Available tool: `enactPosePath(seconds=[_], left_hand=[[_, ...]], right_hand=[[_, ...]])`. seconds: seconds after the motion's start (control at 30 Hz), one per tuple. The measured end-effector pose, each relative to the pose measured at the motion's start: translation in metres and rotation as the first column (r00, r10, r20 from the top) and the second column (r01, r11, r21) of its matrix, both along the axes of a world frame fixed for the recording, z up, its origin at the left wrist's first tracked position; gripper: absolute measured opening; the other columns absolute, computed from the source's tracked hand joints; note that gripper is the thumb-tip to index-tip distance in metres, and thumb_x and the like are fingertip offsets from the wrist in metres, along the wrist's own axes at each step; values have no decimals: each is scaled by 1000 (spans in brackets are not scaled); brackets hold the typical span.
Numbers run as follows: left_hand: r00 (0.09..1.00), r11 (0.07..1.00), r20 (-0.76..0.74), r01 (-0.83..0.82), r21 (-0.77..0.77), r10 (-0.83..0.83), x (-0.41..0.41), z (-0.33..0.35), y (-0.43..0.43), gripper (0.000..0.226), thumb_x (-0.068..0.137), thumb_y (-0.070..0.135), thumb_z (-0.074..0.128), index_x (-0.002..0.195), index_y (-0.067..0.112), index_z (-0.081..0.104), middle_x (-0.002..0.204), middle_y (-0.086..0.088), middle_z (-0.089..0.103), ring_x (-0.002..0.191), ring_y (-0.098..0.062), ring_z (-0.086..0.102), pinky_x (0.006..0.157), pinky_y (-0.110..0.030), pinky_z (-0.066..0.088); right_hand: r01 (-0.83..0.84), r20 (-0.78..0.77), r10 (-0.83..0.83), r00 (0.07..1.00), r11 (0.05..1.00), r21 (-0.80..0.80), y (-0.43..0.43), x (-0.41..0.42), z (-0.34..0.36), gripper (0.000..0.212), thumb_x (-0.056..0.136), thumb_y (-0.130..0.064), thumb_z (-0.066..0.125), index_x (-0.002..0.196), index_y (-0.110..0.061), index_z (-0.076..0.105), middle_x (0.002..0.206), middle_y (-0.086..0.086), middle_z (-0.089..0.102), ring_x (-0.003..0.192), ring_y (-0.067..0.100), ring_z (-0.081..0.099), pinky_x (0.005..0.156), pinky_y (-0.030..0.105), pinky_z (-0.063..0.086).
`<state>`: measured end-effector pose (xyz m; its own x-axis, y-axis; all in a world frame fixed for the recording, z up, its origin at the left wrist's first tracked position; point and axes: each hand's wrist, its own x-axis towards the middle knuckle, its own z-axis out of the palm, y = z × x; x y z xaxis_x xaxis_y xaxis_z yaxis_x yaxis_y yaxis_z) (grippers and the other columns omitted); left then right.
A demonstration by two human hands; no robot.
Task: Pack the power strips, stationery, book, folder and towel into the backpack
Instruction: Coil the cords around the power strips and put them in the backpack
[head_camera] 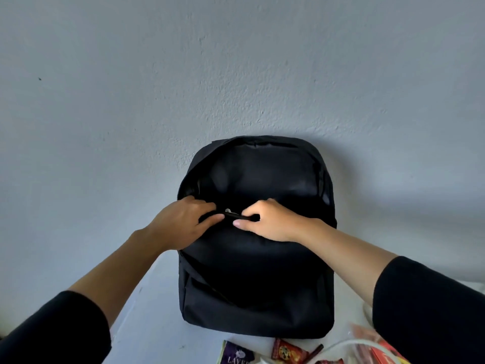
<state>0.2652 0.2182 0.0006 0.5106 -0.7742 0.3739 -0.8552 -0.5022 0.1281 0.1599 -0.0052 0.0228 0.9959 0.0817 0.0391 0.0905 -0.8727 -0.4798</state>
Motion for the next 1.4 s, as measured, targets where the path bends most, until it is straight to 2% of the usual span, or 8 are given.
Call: enactPosePath(seconds=[0.23, 0.37, 0.5, 0.8, 0.97, 1.1, 1.23, 1.4], left_hand=[[933, 994, -345, 111, 12, -100, 2, 25, -10, 20, 96, 55, 59, 105, 38, 65, 91, 14, 70, 86, -5, 65, 81, -22, 51], [920, 994, -390, 7, 108, 36, 5, 21, -13, 55, 84, 74, 62, 58, 26, 56, 60, 7, 57, 58, -11, 54, 63, -28, 46], [910, 978, -382, -94, 186, 160, 6, 25, -19, 72, 81, 78, 62, 51, 19, 36, 51, 4, 41, 50, -13, 39, 56, -30, 37], [995, 969, 45, -76, -234, 89, -32, -7, -17, 29, 100, 35, 60, 123, 18, 65, 107, -5, 70, 104, -27, 60, 84, -47, 56], [995, 931, 99, 57, -360, -22, -101, -7, -3, 20, 99, 26, 64, 118, 18, 67, 114, 3, 62, 105, -14, 57, 88, -25, 49], [964, 996, -250, 88, -8, -87, -157, -21, 29, 19, 100, 47, 58, 108, 31, 63, 94, 14, 63, 81, -6, 60, 74, -32, 54], [932, 838, -332, 62, 542, 146, -192, -51, 63, 68, 87, 87, 31, 135, 42, 48, 122, 14, 61, 106, -10, 58, 93, -33, 48], [868, 798, -419, 43, 601, 268, -206, -75, 72, 91, 72, 94, 52, 143, 41, 31, 124, 3, 63, 99, -20, 52, 83, -34, 41]], right_hand=[[-117, 342, 136, 930, 990, -77, -8, -10, -8, 30, 103, -38, 55, 92, -15, 70, 81, -4, 62, 75, 16, 60, 73, 44, 51], [-85, 332, 94, 938, 995, -43, -9, -16, -16, 25, 102, -37, 56, 97, -19, 73, 84, -5, 65, 78, 17, 63, 74, 45, 52], [5, 236, 11, 972, 998, -67, -4, -14, -12, 21, 101, -34, 60, 87, -21, 68, 72, -1, 64, 69, 20, 61, 71, 49, 53], [24, 506, -70, 860, 995, 97, -8, -51, -16, 24, 98, -19, 66, 121, -18, 71, 123, -3, 69, 122, 11, 60, 108, 35, 46], [-67, 673, -21, 740, 992, 105, 13, -100, -25, 10, 94, -6, 67, 100, -12, 74, 89, -9, 67, 87, 11, 64, 82, 31, 54], [-166, 275, 124, 953, 977, 133, 30, -137, -45, 11, 99, -31, 65, 96, -24, 73, 80, -8, 69, 73, 15, 65, 71, 40, 53], [-311, -27, 310, 950, 943, -117, 53, -167, -77, 39, 94, -65, 56, 96, -28, 68, 95, -12, 61, 92, 3, 55, 84, 32, 49], [-403, -117, 385, 915, 870, -284, 76, -181, -97, 40, 92, -61, 60, 101, -23, 69, 102, -7, 63, 98, 13, 55, 92, 36, 38]])
